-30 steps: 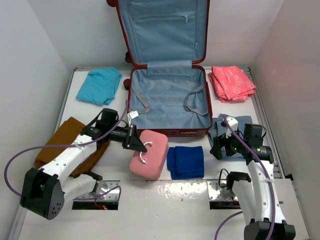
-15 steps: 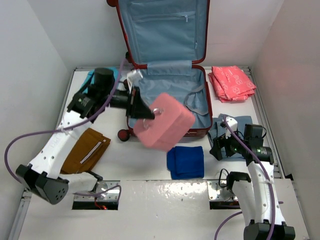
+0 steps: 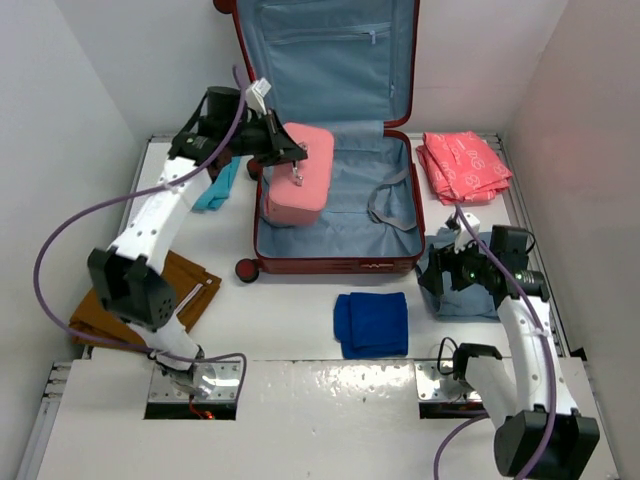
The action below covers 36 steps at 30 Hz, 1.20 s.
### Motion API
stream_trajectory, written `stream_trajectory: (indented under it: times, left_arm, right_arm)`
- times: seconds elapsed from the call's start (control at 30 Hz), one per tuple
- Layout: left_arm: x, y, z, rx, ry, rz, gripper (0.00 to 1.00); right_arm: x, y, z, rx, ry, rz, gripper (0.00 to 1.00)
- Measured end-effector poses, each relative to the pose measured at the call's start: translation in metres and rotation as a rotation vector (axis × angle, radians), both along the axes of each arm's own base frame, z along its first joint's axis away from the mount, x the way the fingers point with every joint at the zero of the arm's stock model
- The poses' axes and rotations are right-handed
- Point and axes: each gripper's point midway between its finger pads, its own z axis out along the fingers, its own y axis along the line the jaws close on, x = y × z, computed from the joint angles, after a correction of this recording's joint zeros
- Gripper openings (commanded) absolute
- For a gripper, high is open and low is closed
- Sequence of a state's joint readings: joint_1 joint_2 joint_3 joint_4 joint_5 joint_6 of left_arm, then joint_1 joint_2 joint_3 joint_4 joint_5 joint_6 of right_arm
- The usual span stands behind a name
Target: Pack the luggage
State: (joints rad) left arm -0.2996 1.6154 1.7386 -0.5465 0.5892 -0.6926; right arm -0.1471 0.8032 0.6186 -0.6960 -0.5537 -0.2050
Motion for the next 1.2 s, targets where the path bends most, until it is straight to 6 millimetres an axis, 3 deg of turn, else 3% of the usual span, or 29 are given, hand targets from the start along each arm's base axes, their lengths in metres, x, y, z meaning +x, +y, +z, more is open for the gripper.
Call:
stream_trajectory:
  times: [0.13, 0.23, 0.47, 0.73, 1.2]
  left_arm:
    - [0.038, 0.006, -0.05, 0.039, 0.14, 0.099, 0.0]
    - [0.063, 0.012, -0.072, 0.06, 0.191, 0.146, 0.0]
    - [0.114, 0.024, -0.09, 0.012, 0.205, 0.197, 0.0]
    - [0.158, 0.036, -0.127, -0.018, 0.239, 0.217, 0.0]
    - [0.183, 0.037, -0.128, -0.099, 0.22, 0.218, 0.0]
  right_arm:
    - [0.014, -0.001, 0.006, 0.021, 0.007, -0.025, 0.86]
    - [0.025, -0.001, 0.011, 0.035, 0.004, -0.042, 0.86]
    - [0.039, 0.003, 0.007, 0.036, 0.025, -0.048, 0.86]
    - [0.052, 0.007, 0.007, 0.01, 0.037, -0.045, 0.86]
    - [0.068, 0.008, 0.005, -0.006, 0.045, -0.05, 0.86]
